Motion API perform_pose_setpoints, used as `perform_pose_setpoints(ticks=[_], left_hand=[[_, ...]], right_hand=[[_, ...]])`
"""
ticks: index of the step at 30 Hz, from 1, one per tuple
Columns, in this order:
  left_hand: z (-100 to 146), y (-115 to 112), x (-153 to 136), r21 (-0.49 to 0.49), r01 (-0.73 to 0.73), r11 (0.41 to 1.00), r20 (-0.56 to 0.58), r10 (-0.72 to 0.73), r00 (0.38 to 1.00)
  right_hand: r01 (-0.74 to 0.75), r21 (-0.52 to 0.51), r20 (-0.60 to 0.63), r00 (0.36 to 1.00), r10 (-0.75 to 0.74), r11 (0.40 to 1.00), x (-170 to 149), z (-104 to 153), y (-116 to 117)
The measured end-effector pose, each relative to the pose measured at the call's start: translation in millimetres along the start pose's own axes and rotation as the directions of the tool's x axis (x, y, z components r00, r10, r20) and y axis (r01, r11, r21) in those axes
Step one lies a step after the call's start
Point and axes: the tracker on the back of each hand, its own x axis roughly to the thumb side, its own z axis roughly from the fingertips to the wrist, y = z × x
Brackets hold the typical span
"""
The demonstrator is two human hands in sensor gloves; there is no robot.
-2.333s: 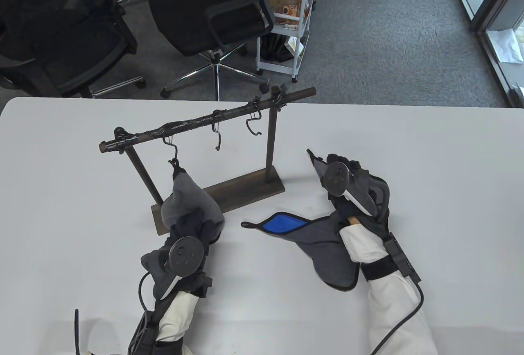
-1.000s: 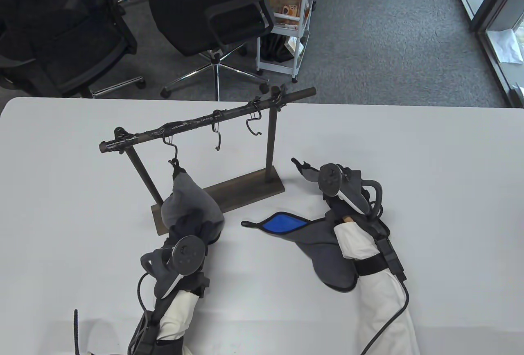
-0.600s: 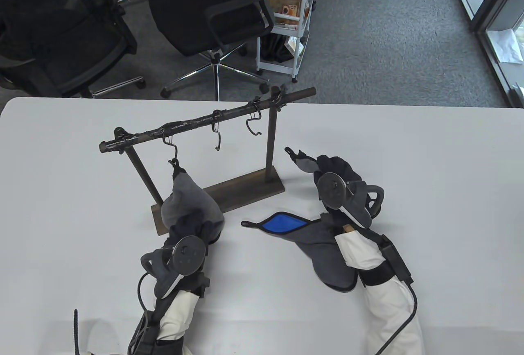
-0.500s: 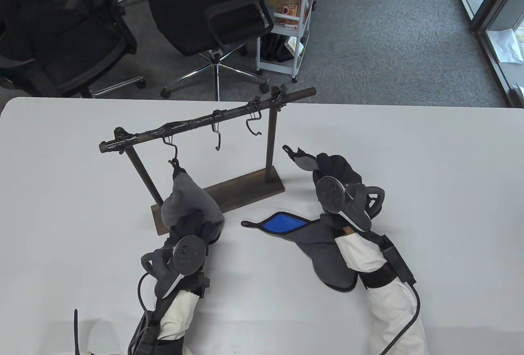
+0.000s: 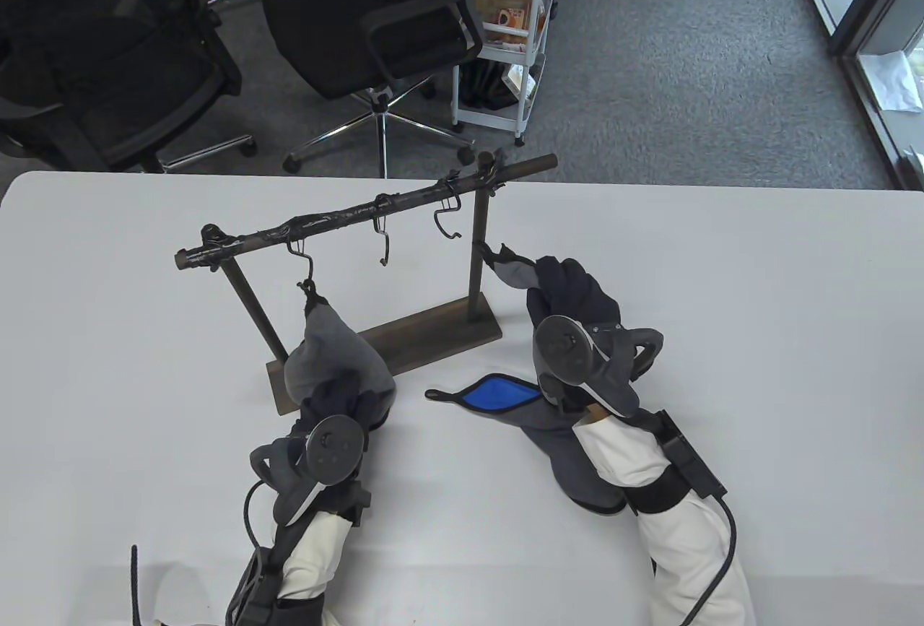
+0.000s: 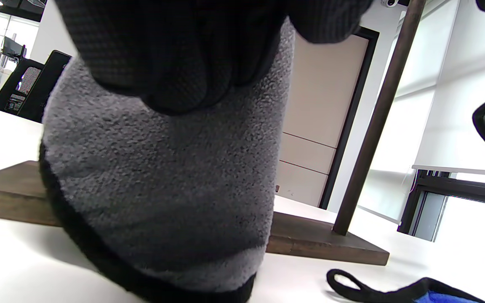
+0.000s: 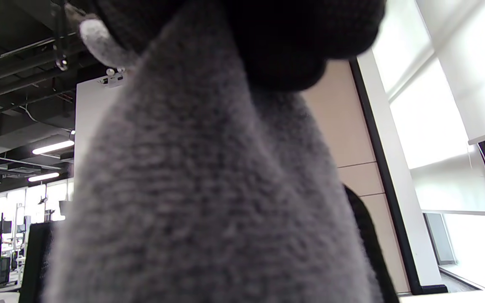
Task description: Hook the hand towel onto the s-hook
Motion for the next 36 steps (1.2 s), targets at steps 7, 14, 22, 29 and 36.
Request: perform_pose_setpoints(ticks=[7, 14, 22, 29, 36], left_hand=[[0, 0, 0, 0.000, 0.000, 1.000, 0.000, 0.000, 1.000], [0, 0, 0, 0.000, 0.000, 1.000, 0.000, 0.000, 1.000], [0, 0, 0, 0.000, 0.000, 1.000, 0.000, 0.000, 1.000], [0, 0, 0, 0.000, 0.000, 1.000, 0.000, 0.000, 1.000], [0, 0, 0, 0.000, 0.000, 1.000, 0.000, 0.000, 1.000]], right_hand=[[0.020, -0.018, 0.003, 1.000, -0.020, 1.000, 9, -2, -5], [0.008, -0.005, 0.004, 1.000, -0.008, 1.000, 17, -6, -6], [-0.048, 0.009, -0.002, 0.999, 0.048, 0.999, 25, -11, -4], [-0.089, 0.012, -0.027, 0.996, 0.089, 0.996, 30, -16, -4], [-0.108, 0.027, -0.019, 0.994, 0.109, 0.994, 37, -18, -3]])
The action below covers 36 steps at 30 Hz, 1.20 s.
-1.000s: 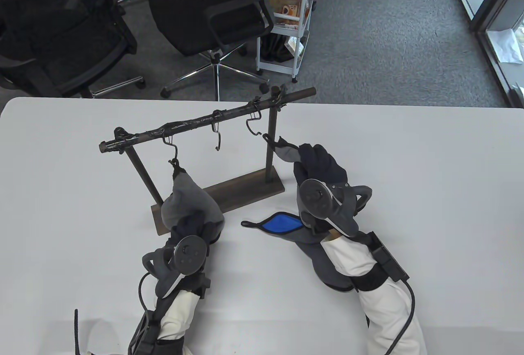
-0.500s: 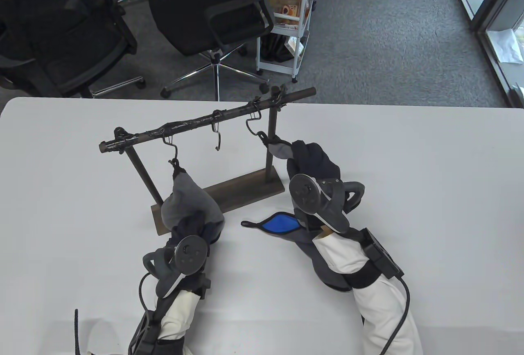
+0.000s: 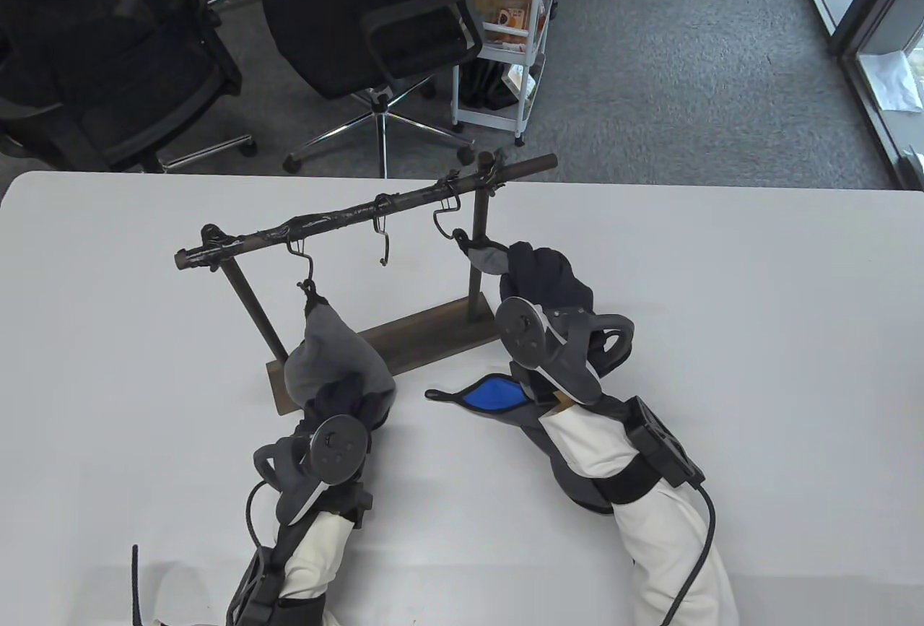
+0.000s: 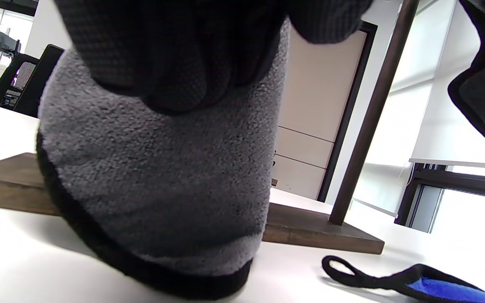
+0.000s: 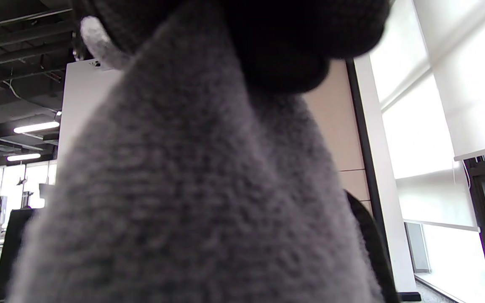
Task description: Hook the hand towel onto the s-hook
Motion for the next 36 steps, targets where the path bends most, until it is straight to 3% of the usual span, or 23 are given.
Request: perform_pose_setpoints(ticks=[17, 36], left_hand=[[1, -3, 4, -0.028, 0.005, 1.000, 0.011, -0.005, 1.000], [0, -4, 5, -0.031, 0.008, 0.999, 0.015, -0.007, 1.000]], right_hand=[[-0.045, 0.032, -0.001, 0.999, 0.045, 0.998, 9, -4, 13], [-0.070, 0.059, 0.025, 0.997, 0.069, 0.996, 12, -1, 48]])
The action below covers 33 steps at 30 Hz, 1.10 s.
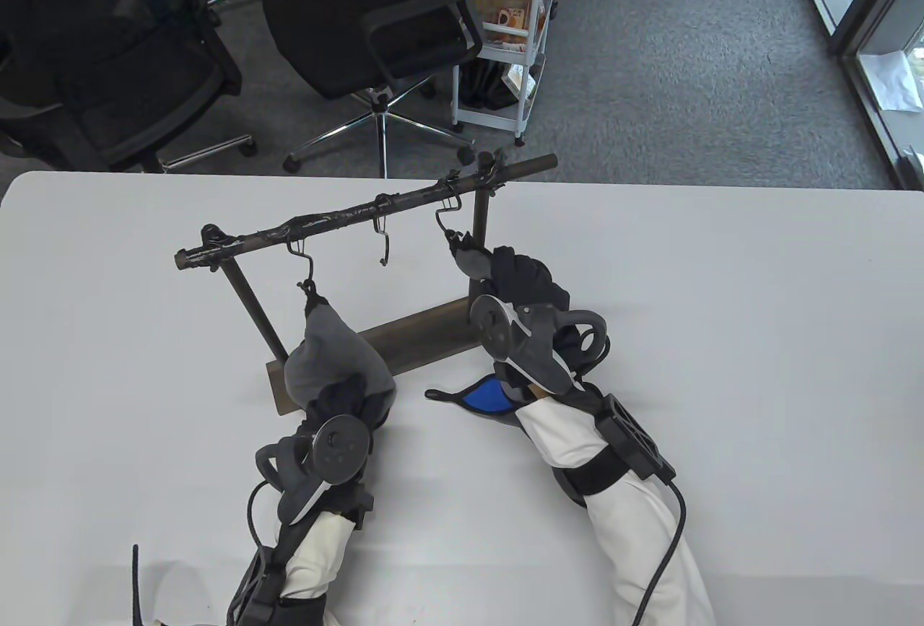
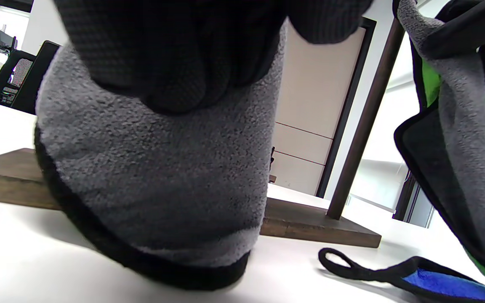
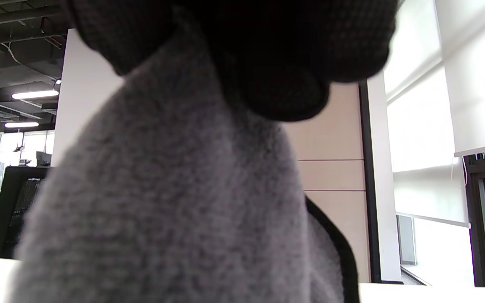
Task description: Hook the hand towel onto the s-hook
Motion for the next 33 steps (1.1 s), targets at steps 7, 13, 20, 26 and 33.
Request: perform_pose_setpoints(ticks=[7, 13, 20, 26, 33], left_hand=[[0, 0, 0, -0.002, 0.001, 1.000, 0.000, -0.001, 1.000], [0, 0, 0, -0.002, 0.001, 1.000, 0.000, -0.001, 1.000], [1, -2, 3, -0.020, 0.004, 1.000, 0.008, -0.004, 1.000], [3, -4, 11, -0.042, -0.011, 0.999, 0.025, 0.012, 1.000], [0, -6, 12, -0.060, -0.066, 0.996, 0.015, 0.067, 0.998]], right_hand=[[0.018, 0.064, 0.017, 1.000, -0.019, 0.998, 1, 2, 13], [0.079, 0.094, 0.016, 0.997, -0.081, 0.992, -3, 3, 14], [0.152, 0.058, 0.024, 0.988, -0.153, 0.987, -20, 4, -8], [0.166, 0.008, 0.008, 0.986, -0.166, 0.986, -47, 7, -18], [0.176, -0.054, 0.004, 0.984, -0.176, 0.983, -88, 22, -4]])
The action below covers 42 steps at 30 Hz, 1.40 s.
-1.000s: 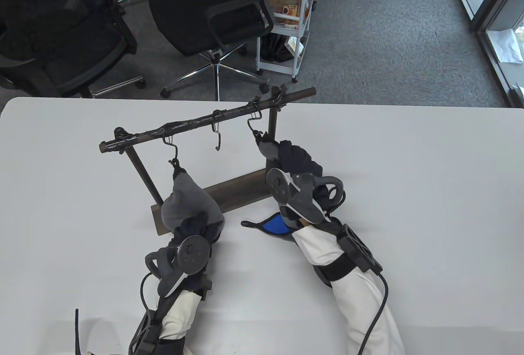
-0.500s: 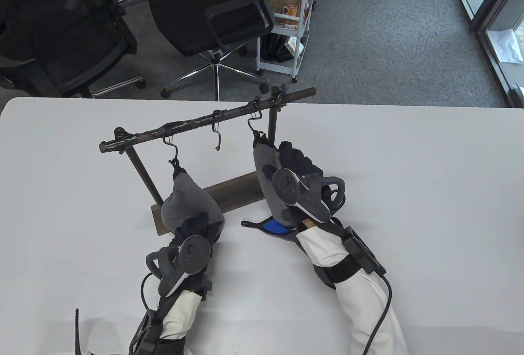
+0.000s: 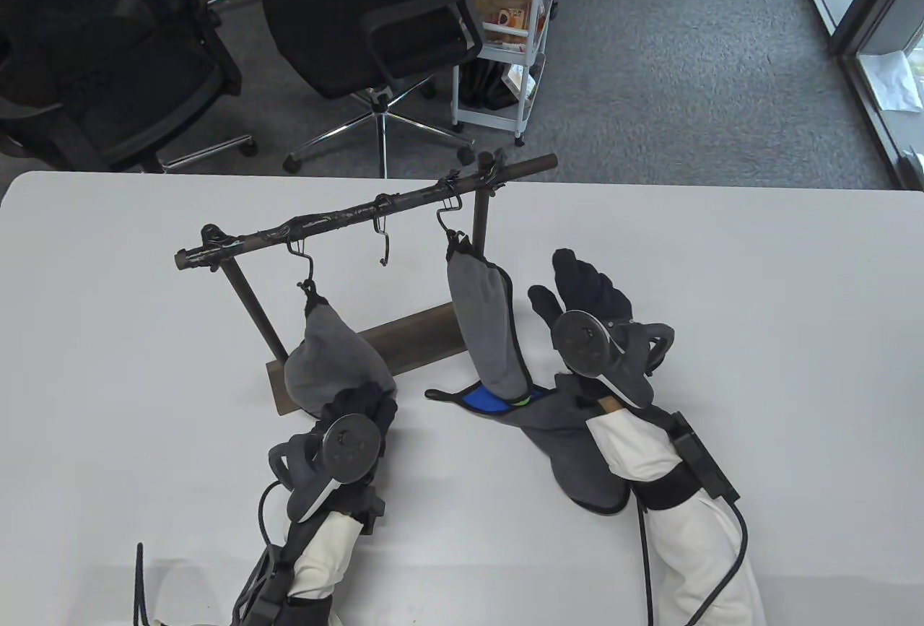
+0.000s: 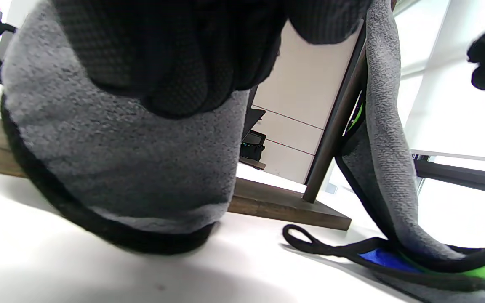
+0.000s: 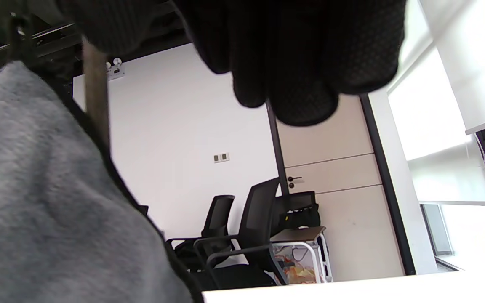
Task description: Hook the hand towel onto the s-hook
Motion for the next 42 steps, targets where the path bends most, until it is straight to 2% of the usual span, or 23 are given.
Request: perform_pose_setpoints(ticks=[7, 11, 14, 21, 25, 32, 35, 37, 38, 40, 42], left_hand=[[-7, -3, 9, -0.031, -0.066, 0.997, 0.007, 0.067, 0.998], [-11, -8, 16, -0.058, -0.078, 0.995, 0.009, 0.078, 0.997], [-16, -16, 21, -0.096, -0.068, 0.993, 0.011, 0.069, 0.998], [-31, -39, 35, -0.203, -0.010, 0.979, -0.007, 0.009, 1.000], [-39, -54, 48, -0.274, 0.039, 0.961, -0.023, -0.047, 0.999], [-53, -78, 75, -0.357, 0.204, 0.912, -0.027, -0.228, 0.973], [-60, -90, 86, -0.376, 0.368, 0.850, 0.003, -0.396, 0.918], [-61, -96, 94, -0.325, 0.531, 0.783, 0.056, -0.544, 0.837], [-62, -100, 98, -0.312, 0.609, 0.729, 0.084, -0.617, 0.782], [-62, -105, 103, -0.307, 0.685, 0.661, 0.109, -0.690, 0.715], [-62, -109, 103, -0.301, 0.693, 0.656, 0.104, -0.699, 0.707]], right_hand=[[-0.038, -0.017, -0.018, 0.999, 0.038, 0.999, -37, 18, 5], [-0.072, -0.024, -0.020, 0.997, 0.071, 0.997, -50, 24, 4], [-0.040, -0.040, -0.022, 0.999, 0.039, 0.998, -55, 29, -1], [-0.008, -0.068, -0.021, 1.000, 0.007, 0.998, -58, 35, -9], [0.066, -0.057, -0.063, 0.996, -0.070, 0.996, -64, 32, -11], [0.133, -0.066, -0.118, 0.983, -0.140, 0.989, -77, 30, -16], [0.160, -0.062, -0.125, 0.978, -0.167, 0.985, -80, 29, -14], [0.178, -0.054, -0.124, 0.975, -0.183, 0.983, -80, 29, -12], [0.186, -0.052, -0.126, 0.973, -0.191, 0.981, -80, 29, -10], [0.192, -0.048, -0.126, 0.972, -0.197, 0.980, -80, 29, -9], [0.193, -0.046, -0.124, 0.972, -0.197, 0.980, -79, 29, -9]])
